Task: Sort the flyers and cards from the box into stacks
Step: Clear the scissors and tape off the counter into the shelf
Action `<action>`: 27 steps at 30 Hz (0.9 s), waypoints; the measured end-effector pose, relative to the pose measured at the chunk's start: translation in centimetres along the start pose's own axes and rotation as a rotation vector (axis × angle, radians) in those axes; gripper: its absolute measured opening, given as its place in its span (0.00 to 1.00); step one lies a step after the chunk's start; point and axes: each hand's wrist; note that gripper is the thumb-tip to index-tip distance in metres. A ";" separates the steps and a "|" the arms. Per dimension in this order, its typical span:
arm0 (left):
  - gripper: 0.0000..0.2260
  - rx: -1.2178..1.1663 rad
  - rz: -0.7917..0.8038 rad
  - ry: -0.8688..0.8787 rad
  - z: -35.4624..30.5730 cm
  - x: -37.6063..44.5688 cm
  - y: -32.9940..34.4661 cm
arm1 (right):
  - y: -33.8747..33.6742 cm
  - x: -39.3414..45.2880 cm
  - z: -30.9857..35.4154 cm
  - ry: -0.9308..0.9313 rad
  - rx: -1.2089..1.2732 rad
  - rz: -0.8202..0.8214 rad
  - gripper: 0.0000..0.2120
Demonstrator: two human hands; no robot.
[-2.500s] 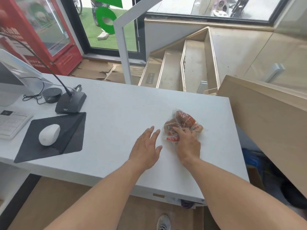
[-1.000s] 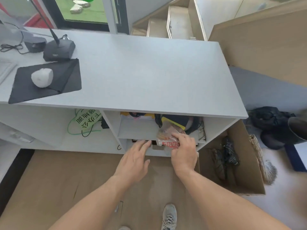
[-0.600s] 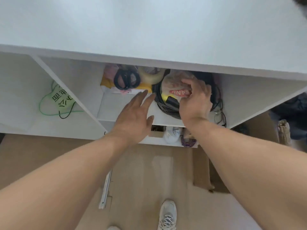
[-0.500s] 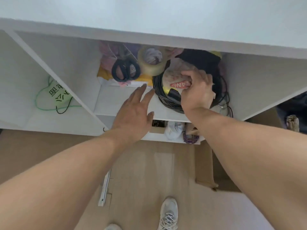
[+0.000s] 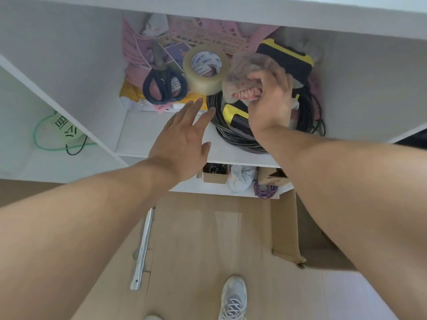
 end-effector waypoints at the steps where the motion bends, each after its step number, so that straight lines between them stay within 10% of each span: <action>1: 0.32 -0.002 -0.005 -0.004 -0.1 0.2 0.0 | 0.2 1.1 -0.1 0.011 -0.024 -0.004 0.25; 20: 0.33 -0.050 0.077 -0.063 -0.5 -1.1 1.4 | 0.8 0.1 -2.1 0.194 -0.262 0.428 0.36; 27: 0.33 -0.086 0.114 -0.150 -0.1 -4.2 2.2 | -0.8 -1.1 -2.2 -0.022 -0.424 0.432 0.37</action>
Point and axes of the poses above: each hand's wrist, its own x-axis towards the middle knuckle, its own y-axis out of the palm, z = x × y, and after that the axes turned 5 degrees about -z, right-handed
